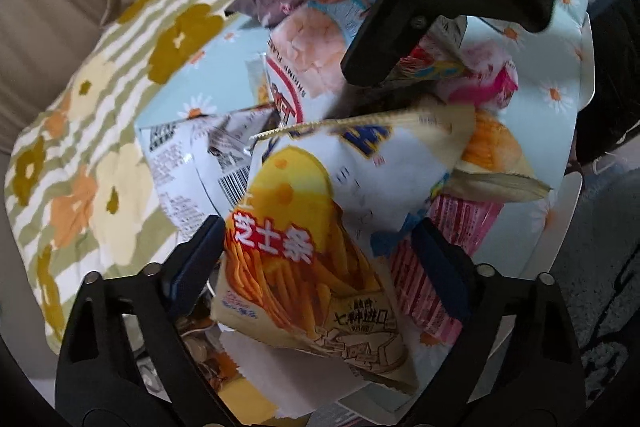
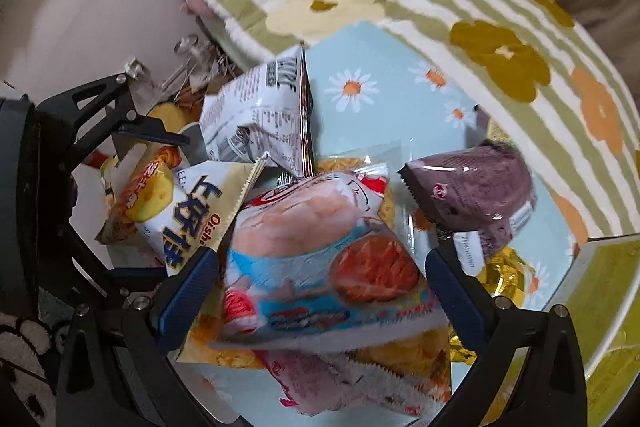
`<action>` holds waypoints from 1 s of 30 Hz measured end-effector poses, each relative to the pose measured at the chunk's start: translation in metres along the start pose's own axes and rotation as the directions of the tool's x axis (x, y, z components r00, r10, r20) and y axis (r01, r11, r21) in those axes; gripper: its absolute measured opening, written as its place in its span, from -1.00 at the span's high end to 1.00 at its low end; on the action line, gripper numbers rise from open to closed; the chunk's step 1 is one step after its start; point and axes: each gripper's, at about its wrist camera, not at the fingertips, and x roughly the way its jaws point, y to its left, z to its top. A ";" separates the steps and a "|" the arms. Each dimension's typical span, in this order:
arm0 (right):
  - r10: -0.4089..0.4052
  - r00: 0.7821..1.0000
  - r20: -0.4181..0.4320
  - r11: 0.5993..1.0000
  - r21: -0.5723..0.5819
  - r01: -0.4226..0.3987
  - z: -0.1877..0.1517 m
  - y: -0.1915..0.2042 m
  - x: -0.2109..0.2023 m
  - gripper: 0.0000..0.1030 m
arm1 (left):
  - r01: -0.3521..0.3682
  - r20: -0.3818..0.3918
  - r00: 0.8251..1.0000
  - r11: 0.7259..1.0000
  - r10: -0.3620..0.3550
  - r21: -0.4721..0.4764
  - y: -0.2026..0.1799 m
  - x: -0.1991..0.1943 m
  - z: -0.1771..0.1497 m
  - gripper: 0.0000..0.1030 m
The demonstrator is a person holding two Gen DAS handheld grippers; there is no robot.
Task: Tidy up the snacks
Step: 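Grasp the cheese-stick bag with the left tool while the right tool grasps the shrimp-flakes bag, then lift both bags and carry them over the cardboard box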
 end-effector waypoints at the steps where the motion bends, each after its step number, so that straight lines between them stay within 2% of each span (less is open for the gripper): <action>1: 0.010 1.000 -0.016 1.000 -0.001 -0.010 0.002 -0.001 0.003 -0.99 | 0.007 0.000 1.000 1.000 -0.007 -0.006 -0.001 0.001 -0.002 -0.64; 5: 0.037 0.996 -0.077 0.999 -0.021 -0.039 0.008 0.001 0.015 -0.99 | 0.054 -0.012 0.998 0.997 -0.055 -0.063 0.005 0.003 -0.005 -0.34; 8: 0.044 0.993 -0.113 0.998 -0.040 -0.049 0.010 0.005 0.020 -0.99 | 0.072 -0.007 0.997 0.993 -0.073 -0.096 0.009 0.003 -0.007 -0.24; 12: 0.045 0.990 -0.134 0.997 -0.058 -0.053 0.012 0.008 0.027 -1.00 | 0.083 0.010 0.997 0.986 -0.083 -0.141 0.013 -0.005 -0.011 -0.21; 16: 0.084 0.983 -0.161 0.995 -0.031 -0.090 0.012 0.008 0.036 -0.99 | 0.082 0.018 0.997 0.981 -0.080 -0.176 0.015 -0.009 -0.014 -0.20; 18: 0.084 0.983 -0.162 0.996 -0.030 -0.090 0.012 0.008 0.038 -0.91 | 0.076 0.020 0.997 0.980 -0.074 -0.182 0.015 -0.009 -0.016 -0.19; 20: 0.087 0.982 -0.166 0.995 -0.031 -0.093 0.010 0.009 0.037 -0.72 | 0.083 0.028 0.996 0.977 -0.079 -0.196 0.015 -0.011 -0.018 -0.19; 25: 0.058 0.992 -0.109 0.998 -0.004 -0.059 0.002 0.011 0.021 -0.48 | 0.070 0.045 0.997 0.973 -0.061 -0.219 0.016 -0.019 -0.018 -0.18; 30: 0.053 0.998 0.016 0.996 0.065 -0.054 -0.009 0.003 -0.013 -0.46 | 0.040 0.072 0.997 0.970 -0.023 -0.240 0.014 -0.041 -0.014 -0.18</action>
